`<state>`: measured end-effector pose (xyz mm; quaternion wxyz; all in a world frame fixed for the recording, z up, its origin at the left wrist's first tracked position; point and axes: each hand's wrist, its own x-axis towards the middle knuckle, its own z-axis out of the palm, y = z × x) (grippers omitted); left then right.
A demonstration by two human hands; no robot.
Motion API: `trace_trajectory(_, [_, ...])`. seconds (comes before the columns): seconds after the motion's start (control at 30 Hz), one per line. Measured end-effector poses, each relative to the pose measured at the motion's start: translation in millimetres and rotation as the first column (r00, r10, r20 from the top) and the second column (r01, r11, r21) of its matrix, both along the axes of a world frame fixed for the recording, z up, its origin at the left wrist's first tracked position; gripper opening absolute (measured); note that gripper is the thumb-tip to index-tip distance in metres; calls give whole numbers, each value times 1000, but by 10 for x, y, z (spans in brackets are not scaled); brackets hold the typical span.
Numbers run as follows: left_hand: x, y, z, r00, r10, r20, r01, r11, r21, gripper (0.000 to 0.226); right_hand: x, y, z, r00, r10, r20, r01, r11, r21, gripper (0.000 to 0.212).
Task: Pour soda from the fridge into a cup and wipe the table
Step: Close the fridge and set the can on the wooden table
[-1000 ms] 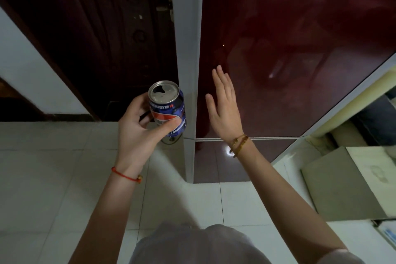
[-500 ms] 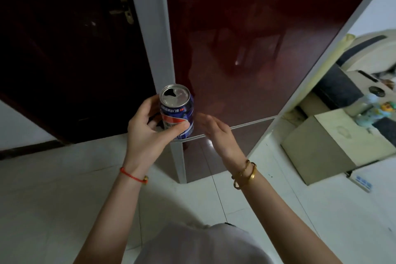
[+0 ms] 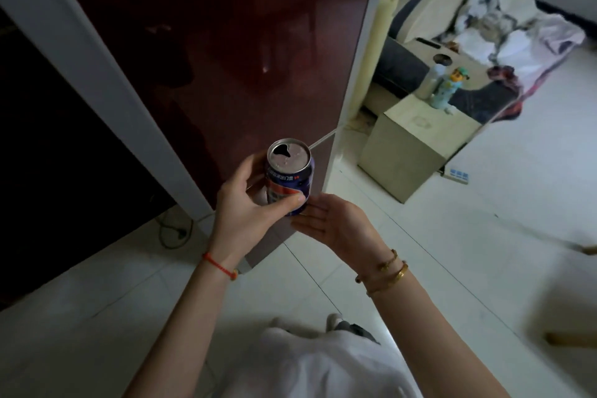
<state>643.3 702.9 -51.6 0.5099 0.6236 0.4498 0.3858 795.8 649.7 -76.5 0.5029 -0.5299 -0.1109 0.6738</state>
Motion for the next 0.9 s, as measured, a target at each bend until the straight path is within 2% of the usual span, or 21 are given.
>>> trace_trajectory(0.13, [353,-119,-34,986,-165,-20,165,986,30,66,300,-321,-31,992,-121,-24,120,992,-41,34])
trace_trajectory(0.4, [1186,-572,-138,903,-429,-17,429,903,13,75,934,-1242,18,922,-373,-107,373,928,-19,36])
trace_trajectory(0.6, [1952,-1301,-199,828,-560,3,560,828,33,71,1458,-2134,25,831,-543,-119,546,838,-7,32])
trace_trajectory(0.9, [3133,-2626,-341,703,-710,43,709,704,23,72,2355,-3624,-78,708,-699,-99,700,713,-33,32])
